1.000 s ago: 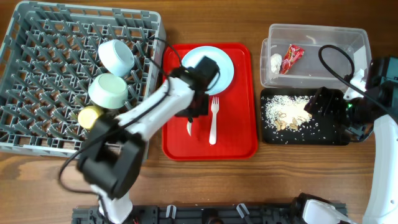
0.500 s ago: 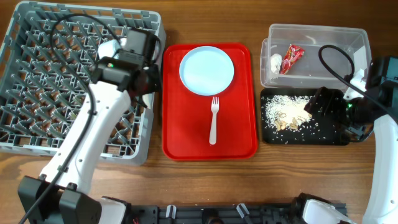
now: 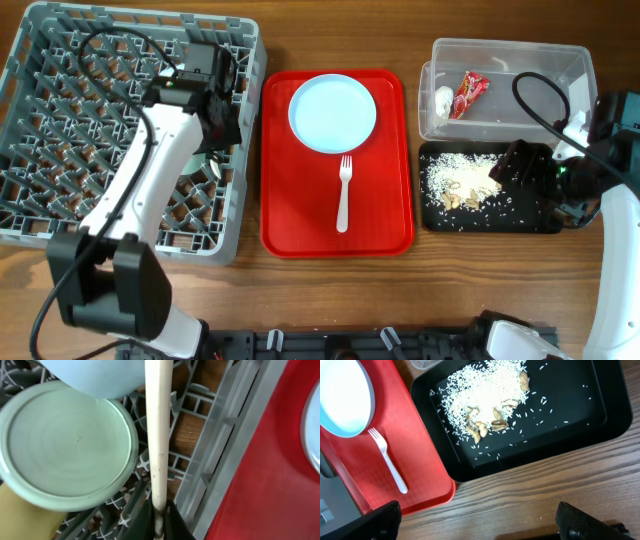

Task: Sort waste into correct bins and load items into the dishwasher rack
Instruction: 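Reach the left gripper to the white fork and grasp it, then lift the fork and carry it to the rack, then release the fork in the rack and withdraw the left gripper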

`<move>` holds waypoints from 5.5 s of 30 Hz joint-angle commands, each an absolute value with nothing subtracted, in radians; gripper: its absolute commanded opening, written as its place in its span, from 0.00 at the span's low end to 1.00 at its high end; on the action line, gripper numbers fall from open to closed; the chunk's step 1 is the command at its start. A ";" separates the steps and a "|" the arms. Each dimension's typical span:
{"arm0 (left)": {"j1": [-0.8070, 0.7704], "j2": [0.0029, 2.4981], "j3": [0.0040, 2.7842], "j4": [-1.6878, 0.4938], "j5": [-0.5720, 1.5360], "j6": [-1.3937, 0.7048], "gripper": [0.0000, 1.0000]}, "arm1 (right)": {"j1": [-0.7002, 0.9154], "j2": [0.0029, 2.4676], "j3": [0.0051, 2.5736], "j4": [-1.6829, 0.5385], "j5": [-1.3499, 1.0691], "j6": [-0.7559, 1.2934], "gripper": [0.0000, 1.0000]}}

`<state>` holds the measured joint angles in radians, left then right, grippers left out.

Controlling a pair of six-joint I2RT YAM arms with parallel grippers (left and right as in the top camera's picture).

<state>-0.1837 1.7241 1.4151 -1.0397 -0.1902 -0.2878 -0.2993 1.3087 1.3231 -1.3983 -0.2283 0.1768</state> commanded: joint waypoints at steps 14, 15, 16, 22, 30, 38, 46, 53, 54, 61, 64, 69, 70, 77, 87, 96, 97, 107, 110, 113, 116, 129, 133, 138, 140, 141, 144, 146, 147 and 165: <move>-0.196 1.732 1.423 -1.050 -0.146 -0.265 0.41 | -0.302 1.292 1.346 -1.399 -0.237 0.157 1.00; -0.201 1.726 1.423 -1.048 -0.125 -0.265 0.41 | -0.302 1.292 1.346 -1.399 -0.237 0.157 1.00; -0.208 1.715 1.423 -1.047 -0.087 -0.265 0.42 | -0.302 1.292 1.346 -1.398 -0.237 0.157 1.00; -0.308 1.664 1.423 -0.979 0.194 -0.265 0.54 | -0.302 1.292 1.346 -1.395 -0.237 0.157 1.00; -0.526 1.733 1.423 -0.846 0.167 -0.352 0.70 | -0.302 1.292 1.346 -1.396 -0.237 0.157 1.00; -0.645 1.916 1.423 -0.784 0.133 -0.400 0.75 | -0.302 1.292 1.346 -1.396 -0.237 0.157 1.00; -0.683 2.045 1.423 -0.743 0.120 -0.405 0.67 | -0.302 1.292 1.346 -1.396 -0.237 0.157 1.00; -0.692 2.082 1.423 -0.753 0.057 -0.406 0.61 | -0.302 1.292 1.346 -1.396 -0.237 0.157 1.00; -0.694 2.082 1.423 -0.755 0.054 -0.406 0.60 | -0.302 1.292 1.346 -1.396 -0.237 0.157 1.00; -0.712 2.097 1.423 -0.760 0.054 -0.409 0.59 | -0.302 1.292 1.346 -1.396 -0.237 0.157 1.00; -0.729 2.111 1.423 -0.768 0.021 -0.409 0.60 | -0.302 1.292 1.346 -1.396 -0.237 0.157 1.00; -0.744 2.124 1.423 -0.782 -0.021 -0.409 0.59 | -0.302 1.292 1.346 -1.397 -0.237 0.157 1.00; -0.745 2.124 1.423 -0.782 -0.021 -0.409 0.57 | -0.302 1.292 1.346 -1.397 -0.237 0.157 1.00; -0.747 2.125 1.423 -0.787 -0.021 -0.410 0.48 | -0.302 1.292 1.346 -1.400 -0.237 0.157 1.00; -0.751 2.125 1.400 -0.794 -0.022 -0.412 0.48 | -0.302 1.292 1.346 -1.400 -0.237 0.157 1.00; -0.751 2.125 1.398 -0.806 -0.021 -0.413 0.27 | -0.302 1.292 1.346 -1.399 -0.237 0.157 1.00; -0.751 2.125 1.398 -0.809 -0.021 -0.413 0.21 | -0.302 1.292 1.346 -1.399 -0.237 0.157 1.00; -0.749 2.124 1.399 -0.825 -0.021 -0.410 0.04 | -0.302 1.292 1.346 -1.400 -0.237 0.157 1.00; -0.747 2.112 1.402 -0.839 -0.027 -0.404 0.04 | -0.302 1.292 1.346 -1.401 -0.237 0.157 1.00; -0.741 2.080 1.413 -0.865 -0.049 -0.405 0.04 | -0.302 1.292 1.346 -1.401 -0.237 0.157 1.00; -0.726 2.020 1.433 -0.891 -0.062 -0.404 0.04 | -0.302 1.292 1.346 -1.400 -0.237 0.157 1.00; -0.489 1.638 1.452 -0.949 -0.233 -0.252 0.04 | -0.302 1.292 1.346 -1.400 -0.237 0.157 1.00; -0.397 1.625 1.452 -0.950 -0.233 -0.099 0.04 | -0.302 1.292 1.346 -1.400 -0.237 0.157 1.00; -0.289 1.666 1.452 -0.947 -0.233 -0.081 0.04 | -0.302 1.292 1.346 -1.400 -0.237 0.157 1.00; -0.260 1.689 1.451 -0.945 -0.233 -0.081 0.04 | -0.302 1.292 1.346 -1.400 -0.237 0.157 1.00; -0.246 1.702 1.451 -0.944 -0.233 -0.081 0.04 | -0.302 1.292 1.346 -1.400 -0.237 0.157 1.00; -0.211 1.742 1.451 -0.933 -0.233 -0.081 0.04 | -0.302 1.292 1.346 -1.400 -0.237 0.157 1.00; -0.197 1.765 1.451 -0.933 -0.232 -0.081 0.04 | -0.302 1.292 1.346 -1.400 -0.237 0.157 1.00; -0.194 1.770 1.451 -0.933 -0.232 -0.081 0.06 | -0.302 1.292 1.346 -1.400 -0.237 0.157 1.00; -0.223 1.698 1.459 -0.982 -0.092 -0.090 0.46 | -0.302 1.292 1.346 -1.399 -0.237 0.157 1.00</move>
<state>-0.1978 1.7729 1.4452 -0.9825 -0.2058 -0.0872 -0.2993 1.3087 1.3231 -1.3991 -0.2279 0.1768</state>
